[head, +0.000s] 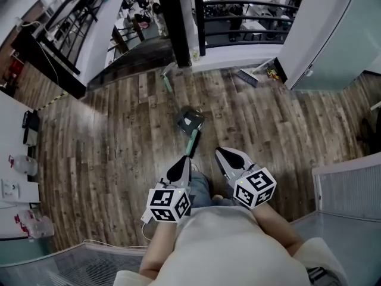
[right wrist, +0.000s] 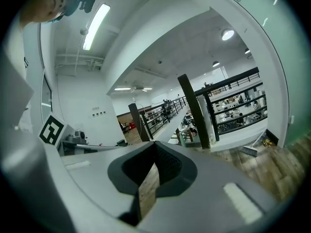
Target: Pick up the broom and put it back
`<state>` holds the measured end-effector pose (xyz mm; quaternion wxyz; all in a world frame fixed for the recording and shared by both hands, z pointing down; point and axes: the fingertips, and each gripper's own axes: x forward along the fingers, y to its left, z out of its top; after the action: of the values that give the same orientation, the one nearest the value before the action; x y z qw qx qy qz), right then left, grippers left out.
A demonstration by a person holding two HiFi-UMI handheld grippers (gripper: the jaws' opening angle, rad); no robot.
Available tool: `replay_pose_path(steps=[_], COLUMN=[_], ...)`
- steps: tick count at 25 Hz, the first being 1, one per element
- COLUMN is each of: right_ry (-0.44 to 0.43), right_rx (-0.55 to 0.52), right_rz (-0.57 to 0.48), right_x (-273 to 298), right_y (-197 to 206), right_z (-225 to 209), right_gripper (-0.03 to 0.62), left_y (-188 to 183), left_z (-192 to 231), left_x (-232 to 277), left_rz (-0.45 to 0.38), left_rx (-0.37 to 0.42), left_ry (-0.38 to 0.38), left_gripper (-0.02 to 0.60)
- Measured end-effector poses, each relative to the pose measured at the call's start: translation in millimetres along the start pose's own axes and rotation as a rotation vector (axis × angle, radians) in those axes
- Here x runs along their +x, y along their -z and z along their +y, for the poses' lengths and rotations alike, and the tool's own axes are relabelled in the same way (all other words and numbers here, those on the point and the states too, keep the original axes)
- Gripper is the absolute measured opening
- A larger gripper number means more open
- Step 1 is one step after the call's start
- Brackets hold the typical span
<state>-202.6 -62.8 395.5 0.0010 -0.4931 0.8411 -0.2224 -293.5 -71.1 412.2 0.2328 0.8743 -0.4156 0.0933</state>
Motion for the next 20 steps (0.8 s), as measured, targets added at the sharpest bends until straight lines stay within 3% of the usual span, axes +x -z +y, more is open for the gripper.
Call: replay_pose_path(steps=[20], right_ry=[-0.020], right_rx=[-0.031], right_rz=[0.030], right_x=[128], right_y=[-47], right_z=[-41], right_gripper=[0.006], left_y=[-64], left_z=[88], left_x=[93], left_rz=[0.024], left_rx=[-0.011], left_ry=[0.032], left_gripper=[0.005])
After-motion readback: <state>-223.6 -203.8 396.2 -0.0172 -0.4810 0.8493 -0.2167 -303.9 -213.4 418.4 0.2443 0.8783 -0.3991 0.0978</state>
